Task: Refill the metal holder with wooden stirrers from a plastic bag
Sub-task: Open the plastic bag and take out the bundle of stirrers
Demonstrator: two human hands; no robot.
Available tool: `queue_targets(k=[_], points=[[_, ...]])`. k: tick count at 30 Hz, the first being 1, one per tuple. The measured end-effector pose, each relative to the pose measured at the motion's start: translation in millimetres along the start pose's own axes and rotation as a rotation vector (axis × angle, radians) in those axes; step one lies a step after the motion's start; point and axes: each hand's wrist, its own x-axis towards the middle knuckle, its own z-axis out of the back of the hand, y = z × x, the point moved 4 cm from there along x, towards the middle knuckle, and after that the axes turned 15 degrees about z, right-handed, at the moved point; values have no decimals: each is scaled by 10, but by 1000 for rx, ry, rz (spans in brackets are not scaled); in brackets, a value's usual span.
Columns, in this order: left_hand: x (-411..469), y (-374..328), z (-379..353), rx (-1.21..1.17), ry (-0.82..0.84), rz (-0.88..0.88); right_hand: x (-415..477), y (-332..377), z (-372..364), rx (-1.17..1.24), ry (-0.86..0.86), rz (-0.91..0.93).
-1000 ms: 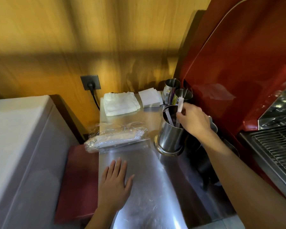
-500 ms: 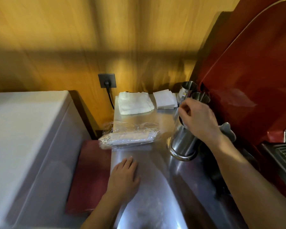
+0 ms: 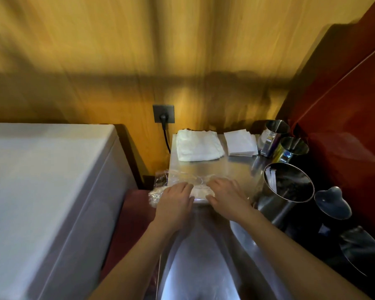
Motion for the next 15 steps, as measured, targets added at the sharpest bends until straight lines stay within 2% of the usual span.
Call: queue_targets(k=[3,7,10,15], points=[[40,78,-157,110,76,-32,29,-47,-108,4,46,20],[61,145,-280,114,140,-54,69,-119,-213,-60,161,53],[36,112,-207,60,82,-105,178,-167,-199,-46,177,58],[-60,154,-246,3,-9,-151,454,-261,-176,116,126,-67]])
